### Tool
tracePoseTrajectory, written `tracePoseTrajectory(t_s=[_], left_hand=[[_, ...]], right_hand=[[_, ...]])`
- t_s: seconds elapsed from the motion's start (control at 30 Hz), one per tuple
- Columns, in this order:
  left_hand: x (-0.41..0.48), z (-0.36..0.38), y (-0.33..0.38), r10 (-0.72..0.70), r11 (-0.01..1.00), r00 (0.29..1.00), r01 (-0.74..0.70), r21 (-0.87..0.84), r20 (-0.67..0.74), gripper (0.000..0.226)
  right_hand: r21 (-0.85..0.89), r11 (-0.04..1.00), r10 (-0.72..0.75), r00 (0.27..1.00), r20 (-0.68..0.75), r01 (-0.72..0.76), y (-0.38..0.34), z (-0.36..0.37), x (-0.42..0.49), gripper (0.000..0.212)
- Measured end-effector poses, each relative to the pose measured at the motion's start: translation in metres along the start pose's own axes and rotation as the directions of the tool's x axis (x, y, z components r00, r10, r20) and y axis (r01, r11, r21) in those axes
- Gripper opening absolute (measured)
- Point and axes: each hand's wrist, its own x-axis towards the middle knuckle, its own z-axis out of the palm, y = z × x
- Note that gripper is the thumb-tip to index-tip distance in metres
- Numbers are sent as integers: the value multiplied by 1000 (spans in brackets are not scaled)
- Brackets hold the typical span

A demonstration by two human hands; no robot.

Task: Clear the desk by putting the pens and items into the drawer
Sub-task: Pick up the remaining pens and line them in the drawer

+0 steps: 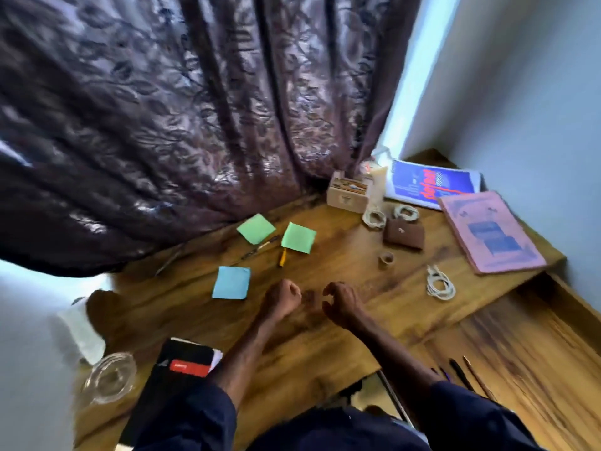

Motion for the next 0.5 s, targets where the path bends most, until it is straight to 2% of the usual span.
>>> tracePoseTrajectory(t_s=[0.1,0.2,0.23,0.3,0.33,0.4,0.47,0.5], left_hand=[[5,-6,-35,-42,998,999,42,38,17,4],[2,-7,-55,-46,998,999,46,30,-4,9],[5,-7,-60,-51,998,999,51,23,-7,12],[8,-12,-63,-68,998,998,68,7,-9,17],[11,-15,-65,-74,997,997,74,7,-19,19],[15,-27,-64,-79,997,995,80,21,-56,22],[18,-45,-61,-82,995,989,89,52,-127,24],[21,-54,-60,-72,994,983,84,66,-167,23]], right_hand=[[-76,993,-84,993,78,89,-15,19,8,32],[-202,970,-116,987,114,137,-29,29,24,15],[-206,967,-129,985,118,151,-32,36,36,23],[-130,988,-62,980,190,88,-42,43,60,35],[-119,992,-4,980,199,29,-49,43,72,31],[-18,999,44,987,153,-41,-73,29,93,21],[104,988,107,991,79,-115,-89,23,120,23],[133,979,147,988,58,-153,-92,24,135,31]])
